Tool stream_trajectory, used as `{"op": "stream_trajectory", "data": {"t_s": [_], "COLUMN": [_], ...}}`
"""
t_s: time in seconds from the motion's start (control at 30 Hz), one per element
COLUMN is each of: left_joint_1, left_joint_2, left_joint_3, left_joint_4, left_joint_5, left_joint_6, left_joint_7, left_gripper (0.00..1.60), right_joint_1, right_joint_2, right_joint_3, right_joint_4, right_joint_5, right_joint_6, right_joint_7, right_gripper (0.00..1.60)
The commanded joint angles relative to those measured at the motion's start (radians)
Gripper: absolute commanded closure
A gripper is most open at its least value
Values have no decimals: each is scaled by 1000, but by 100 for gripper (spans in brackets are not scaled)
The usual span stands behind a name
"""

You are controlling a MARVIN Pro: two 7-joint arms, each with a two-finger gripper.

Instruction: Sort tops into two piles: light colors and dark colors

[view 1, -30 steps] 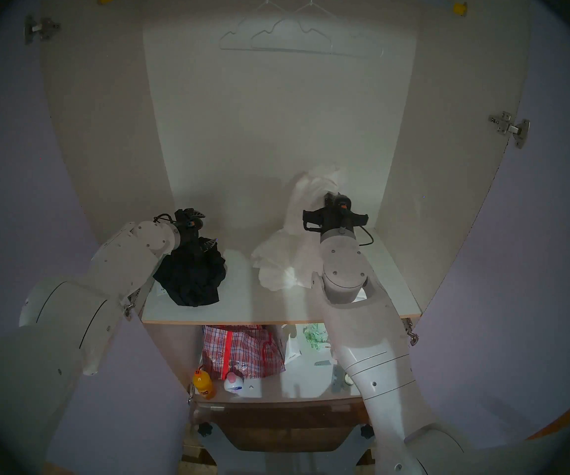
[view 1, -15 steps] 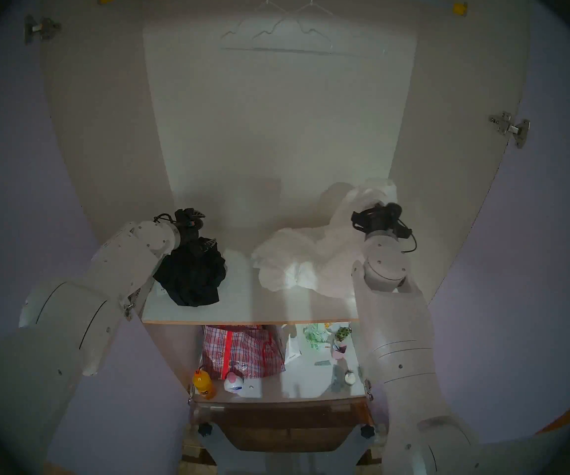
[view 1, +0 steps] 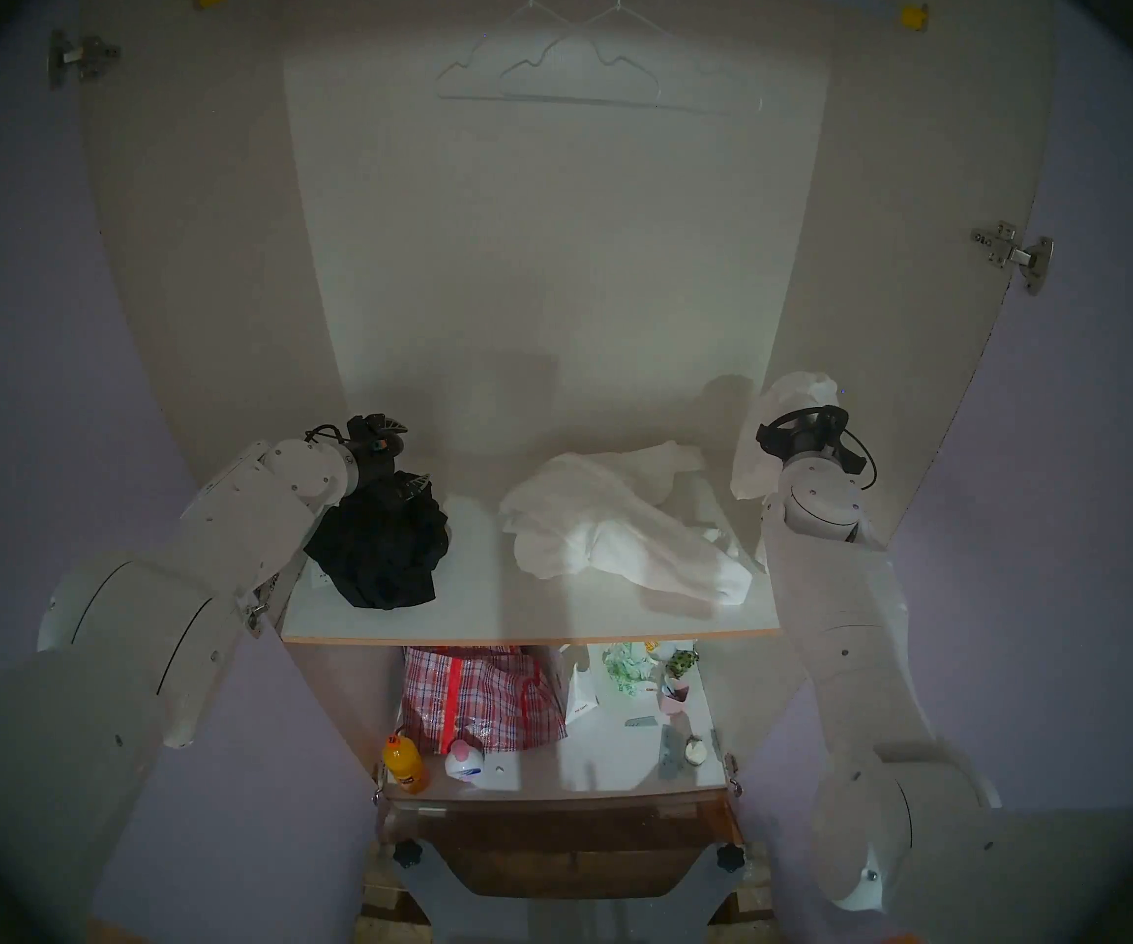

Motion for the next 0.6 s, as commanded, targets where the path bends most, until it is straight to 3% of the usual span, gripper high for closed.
{"op": "stream_trajectory", "data": {"t_s": [0.0,0.1,0.13,0.17,0.2,0.23,0.3,0.33,0.47,0.57], "left_joint_1": [-31,-31,-31,-31,-31,-31,-31,-31,-31,-31], "left_joint_2": [-1,-1,-1,-1,-1,-1,-1,-1,-1,-1], "left_joint_3": [-9,-9,-9,-9,-9,-9,-9,-9,-9,-9], "left_joint_4": [-26,-26,-26,-25,-25,-25,-26,-26,-25,-26], "left_joint_5": [-7,-7,-7,-6,-6,-6,-6,-6,-6,-6], "left_joint_6": [3,3,3,2,2,2,3,3,2,2], "left_joint_7": [-3,-2,-2,-2,-2,-2,-2,-2,-1,-1], "left_gripper": [0,0,0,0,0,0,0,0,0,0], "right_joint_1": [31,35,46,58,72,83,100,132,133,139], "right_joint_2": [-25,-49,-67,-81,-93,-96,-99,-110,-115,-142], "right_joint_3": [38,64,73,91,112,114,120,135,111,111], "right_joint_4": [-33,-39,-35,-30,-17,-4,8,24,16,-10], "right_joint_5": [58,68,44,62,84,77,71,102,96,124], "right_joint_6": [27,64,82,121,151,166,204,286,282,334], "right_joint_7": [15,-5,-82,-95,-95,-118,-140,-164,-139,-142], "right_gripper": [160,160,160,157,137,127,123,0,0,0]}}
